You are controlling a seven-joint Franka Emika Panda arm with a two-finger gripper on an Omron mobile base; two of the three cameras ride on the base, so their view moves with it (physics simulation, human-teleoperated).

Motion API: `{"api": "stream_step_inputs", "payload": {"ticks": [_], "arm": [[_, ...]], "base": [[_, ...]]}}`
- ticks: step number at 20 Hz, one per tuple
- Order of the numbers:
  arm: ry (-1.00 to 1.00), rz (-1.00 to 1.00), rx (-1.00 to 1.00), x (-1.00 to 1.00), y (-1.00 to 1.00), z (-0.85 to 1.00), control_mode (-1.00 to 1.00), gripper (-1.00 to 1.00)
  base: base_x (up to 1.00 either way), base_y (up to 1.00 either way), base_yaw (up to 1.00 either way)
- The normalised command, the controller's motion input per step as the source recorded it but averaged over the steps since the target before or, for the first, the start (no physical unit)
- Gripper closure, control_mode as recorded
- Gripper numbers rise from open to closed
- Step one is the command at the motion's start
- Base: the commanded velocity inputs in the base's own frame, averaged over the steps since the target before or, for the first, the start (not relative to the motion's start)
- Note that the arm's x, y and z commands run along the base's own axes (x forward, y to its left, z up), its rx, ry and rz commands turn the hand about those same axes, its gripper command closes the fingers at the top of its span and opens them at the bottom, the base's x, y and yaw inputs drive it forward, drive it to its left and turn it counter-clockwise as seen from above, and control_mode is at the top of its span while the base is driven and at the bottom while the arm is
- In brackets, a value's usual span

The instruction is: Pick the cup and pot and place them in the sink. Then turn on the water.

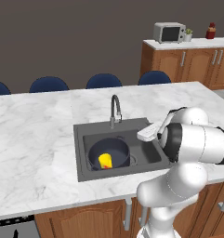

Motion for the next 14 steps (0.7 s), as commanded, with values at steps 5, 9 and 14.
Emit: {"api": "stream_step_inputs", "payload": {"ticks": [5,9,14], "arm": [[0.00,0.00,0.00,0.10,0.00,0.00,-1.00,-1.00],[0.00,0.00,0.00,0.12,0.00,0.00,-1.00,-1.00],[0.01,0.00,0.00,0.08,0.00,0.00,-1.00,-1.00]], "base": [[0.00,0.00,0.00],[0.00,0.00,0.00],[0.00,0.00,0.00]]}}
